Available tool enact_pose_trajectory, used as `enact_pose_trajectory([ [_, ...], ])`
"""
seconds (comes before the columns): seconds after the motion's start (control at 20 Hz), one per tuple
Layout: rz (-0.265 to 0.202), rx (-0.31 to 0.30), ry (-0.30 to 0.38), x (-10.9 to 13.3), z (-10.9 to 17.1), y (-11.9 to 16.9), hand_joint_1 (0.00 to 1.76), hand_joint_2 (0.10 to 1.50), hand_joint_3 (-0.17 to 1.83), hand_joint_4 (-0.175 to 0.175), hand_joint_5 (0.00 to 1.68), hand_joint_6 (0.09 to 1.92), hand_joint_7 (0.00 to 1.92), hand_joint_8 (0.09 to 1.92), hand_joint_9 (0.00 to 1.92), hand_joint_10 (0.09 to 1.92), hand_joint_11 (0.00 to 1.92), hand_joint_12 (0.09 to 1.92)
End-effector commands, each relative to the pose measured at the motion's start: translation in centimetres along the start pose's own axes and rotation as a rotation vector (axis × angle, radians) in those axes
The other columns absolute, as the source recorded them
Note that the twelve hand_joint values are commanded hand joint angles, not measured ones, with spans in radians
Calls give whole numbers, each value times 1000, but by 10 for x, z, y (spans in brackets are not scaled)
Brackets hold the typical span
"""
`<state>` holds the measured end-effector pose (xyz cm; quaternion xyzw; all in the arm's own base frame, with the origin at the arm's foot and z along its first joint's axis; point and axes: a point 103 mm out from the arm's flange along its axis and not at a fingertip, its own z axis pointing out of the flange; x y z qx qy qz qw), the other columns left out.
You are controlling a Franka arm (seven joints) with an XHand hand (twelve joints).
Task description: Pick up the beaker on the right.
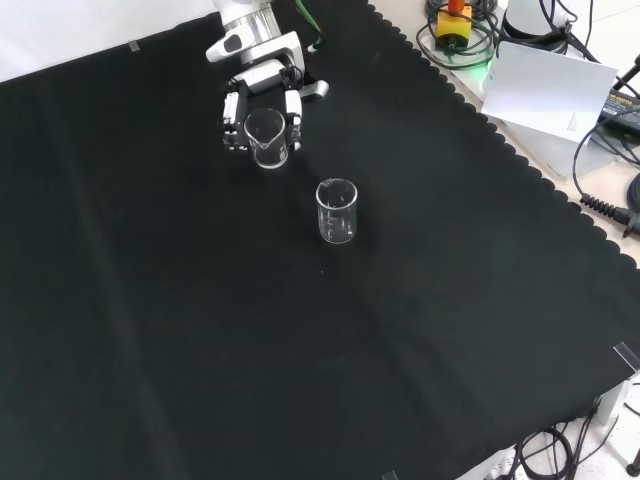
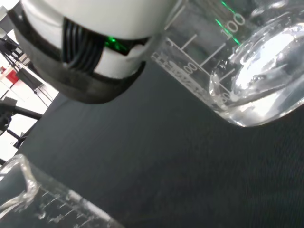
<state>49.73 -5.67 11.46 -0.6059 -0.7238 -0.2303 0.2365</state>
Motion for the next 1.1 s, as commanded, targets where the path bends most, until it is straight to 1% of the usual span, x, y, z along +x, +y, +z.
enact_pose_trajectory([
  [0.05, -14, 68, -8, 7, -10, -18, 1394, 664, 543, -175, 1350, 447, 1367, 427, 1569, 299, 1313, 695],
  [0.2, -32, 83, -11, 12, -18, -28, 1332, 649, 613, -175, 1316, 542, 1374, 500, 1616, 409, 1309, 730],
  [0.35, -46, 93, -19, 19, -23, -35, 1321, 636, 660, -175, 1283, 624, 1346, 582, 1601, 486, 1303, 756],
  [0.45, -71, 115, -38, 30, -26, -40, 1319, 635, 668, -175, 1275, 642, 1338, 601, 1595, 504, 1301, 761],
  [0.65, -90, 141, -52, 42, -26, -44, 1318, 636, 674, -175, 1264, 663, 1326, 626, 1588, 527, 1296, 771],
  [0.85, -107, 140, -37, 54, -25, -46, 1316, 636, 681, -175, 1253, 687, 1313, 653, 1578, 551, 1290, 783],
  [1.05, -133, 160, -38, 70, -25, -45, 1316, 637, 683, -175, 1251, 692, 1311, 658, 1577, 557, 1289, 785],
  [1.1, -138, 168, -47, 76, -25, -44, 1316, 637, 683, -175, 1250, 692, 1310, 659, 1577, 558, 1289, 786],
])
